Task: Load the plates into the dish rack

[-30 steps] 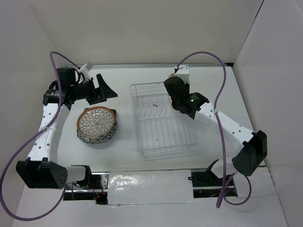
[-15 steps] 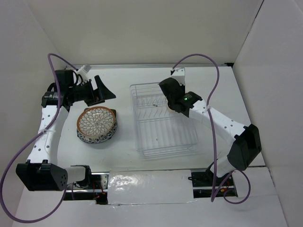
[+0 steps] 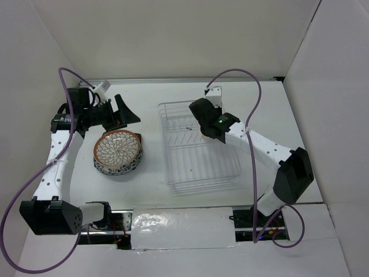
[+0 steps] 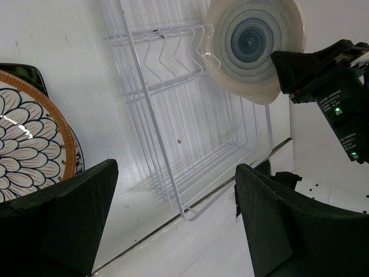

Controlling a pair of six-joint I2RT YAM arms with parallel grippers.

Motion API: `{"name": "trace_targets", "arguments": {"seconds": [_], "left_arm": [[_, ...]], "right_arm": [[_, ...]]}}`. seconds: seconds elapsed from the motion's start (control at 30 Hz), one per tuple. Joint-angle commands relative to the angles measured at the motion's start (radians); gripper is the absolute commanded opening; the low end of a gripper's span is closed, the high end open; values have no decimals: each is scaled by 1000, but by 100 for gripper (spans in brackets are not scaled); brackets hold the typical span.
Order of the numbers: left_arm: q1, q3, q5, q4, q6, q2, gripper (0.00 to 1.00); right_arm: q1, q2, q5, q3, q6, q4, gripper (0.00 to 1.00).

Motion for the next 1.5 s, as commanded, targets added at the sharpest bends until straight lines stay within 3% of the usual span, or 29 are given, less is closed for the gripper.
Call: {"name": "trace_targets", "arguments": {"seconds": [0.0,0.2,0.37,0.4,0.43,0.47,0.97,1.27,1.47], "left_arm": [[8,-6,1,20,25,-36,95],[10,-17,1,22,26,-38,95],[10,-27,-6,22,29,-39,95],[12,-30,-6,25,29,-38,95],[13,-30,-6,25,29,-36,95],[12,-35,-6,25,29,-36,95],[15,-57,-15,31,31,-27,95],[25,-61,-55,22,29,-15,95],[51,-66,-62,20,17,17,95]], "right_arm": [[32,-2,62,29,63,81,0],[35,6,40,17,87,65,16],[37,6,36,28,100,39,46],[35,0,36,32,100,38,56],[35,-5,34,36,97,36,56],[34,-6,34,39,97,35,63],[40,-43,22,49,97,18,67],[38,-135,-51,115,94,-7,89],[34,-204,-137,154,48,9,93]]}}
